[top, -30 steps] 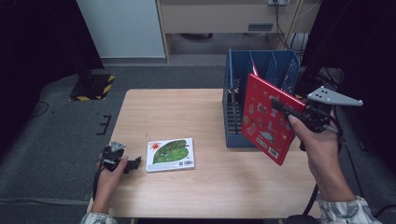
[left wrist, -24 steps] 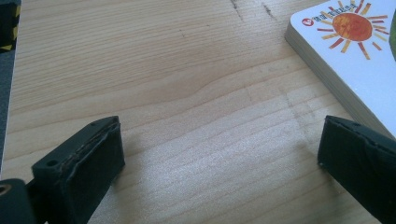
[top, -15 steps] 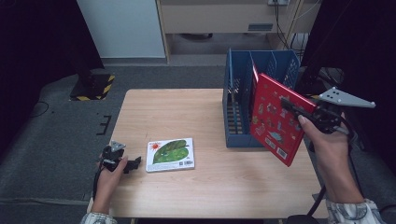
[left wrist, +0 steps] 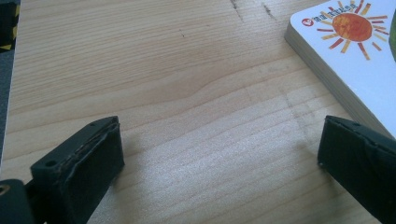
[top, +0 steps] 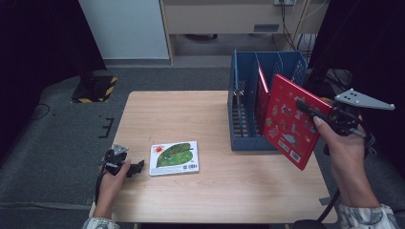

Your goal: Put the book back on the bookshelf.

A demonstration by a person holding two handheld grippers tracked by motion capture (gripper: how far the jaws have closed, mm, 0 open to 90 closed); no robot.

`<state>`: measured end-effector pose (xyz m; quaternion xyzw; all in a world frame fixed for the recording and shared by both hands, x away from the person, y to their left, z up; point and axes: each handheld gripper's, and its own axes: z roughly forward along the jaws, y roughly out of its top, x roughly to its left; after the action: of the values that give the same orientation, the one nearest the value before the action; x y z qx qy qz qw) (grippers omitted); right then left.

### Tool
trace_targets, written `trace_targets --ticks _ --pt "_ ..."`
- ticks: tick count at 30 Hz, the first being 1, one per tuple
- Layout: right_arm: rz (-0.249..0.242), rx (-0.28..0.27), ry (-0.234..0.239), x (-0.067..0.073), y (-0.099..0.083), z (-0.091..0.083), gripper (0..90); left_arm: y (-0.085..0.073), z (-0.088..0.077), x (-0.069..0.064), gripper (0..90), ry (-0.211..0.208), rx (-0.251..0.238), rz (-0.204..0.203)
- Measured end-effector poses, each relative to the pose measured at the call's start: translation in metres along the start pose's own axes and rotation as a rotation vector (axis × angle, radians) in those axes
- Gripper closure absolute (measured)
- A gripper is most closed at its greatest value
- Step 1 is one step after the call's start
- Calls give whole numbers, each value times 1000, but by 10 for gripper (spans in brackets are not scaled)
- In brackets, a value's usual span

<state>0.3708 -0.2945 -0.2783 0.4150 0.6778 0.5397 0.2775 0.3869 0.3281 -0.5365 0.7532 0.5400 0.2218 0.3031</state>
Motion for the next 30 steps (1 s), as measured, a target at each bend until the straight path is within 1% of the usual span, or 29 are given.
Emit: trace_targets --ticks 6,9,18,25,30 --pt "8 6 -28 -6 2 7 792 0 0 0 0 0 0 0" --pt "1 12 -41 -8 5 13 792 0 0 0 0 0 0 0" --pt "3 38 -89 -18 13 32 792 0 0 0 0 -1 0 0" --pt "33 37 -114 -25 17 49 792 0 0 0 0 -2 0 -1" --pt "17 40 -133 -24 22 61 792 0 0 0 0 -1 1 -2"
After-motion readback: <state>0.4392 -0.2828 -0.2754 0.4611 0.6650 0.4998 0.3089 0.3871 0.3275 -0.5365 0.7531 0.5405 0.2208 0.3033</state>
